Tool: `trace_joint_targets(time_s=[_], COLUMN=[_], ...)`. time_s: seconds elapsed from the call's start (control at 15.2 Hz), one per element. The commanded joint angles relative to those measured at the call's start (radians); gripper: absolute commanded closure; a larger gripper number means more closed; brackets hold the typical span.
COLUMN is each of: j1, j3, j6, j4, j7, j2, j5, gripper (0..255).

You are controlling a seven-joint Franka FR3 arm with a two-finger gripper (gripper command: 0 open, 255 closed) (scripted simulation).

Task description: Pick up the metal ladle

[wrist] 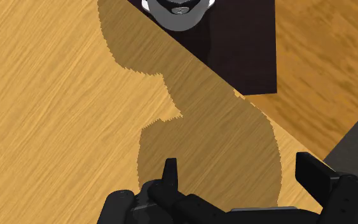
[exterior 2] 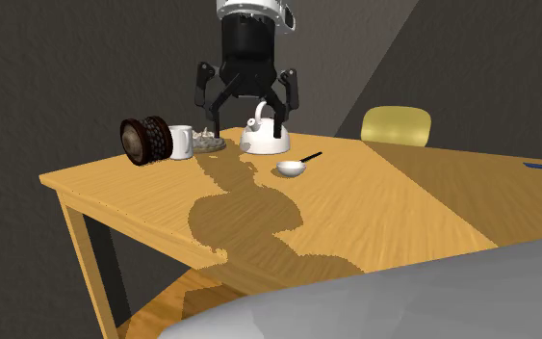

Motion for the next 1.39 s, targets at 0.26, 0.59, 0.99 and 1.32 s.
trace_joint_targets(time_s=[0.26, 0.59, 0.99, 1.32], j1=[-0.036, -0.078, -0.123, -0.158], j3=[-0.004, -0.014, -0.035, -0.058], j6=[0.126, 0.267, 0.408, 0.5], j4=[0.016, 0.06, 0.145, 0.239], j7=[0.053, 0.118, 0.194, 0.254], j2=[0.109, 0.253, 0.43, 0.575], j5=[-0.003, -0.009, -0.017, -0.019], gripper=[0, 0, 0, 0])
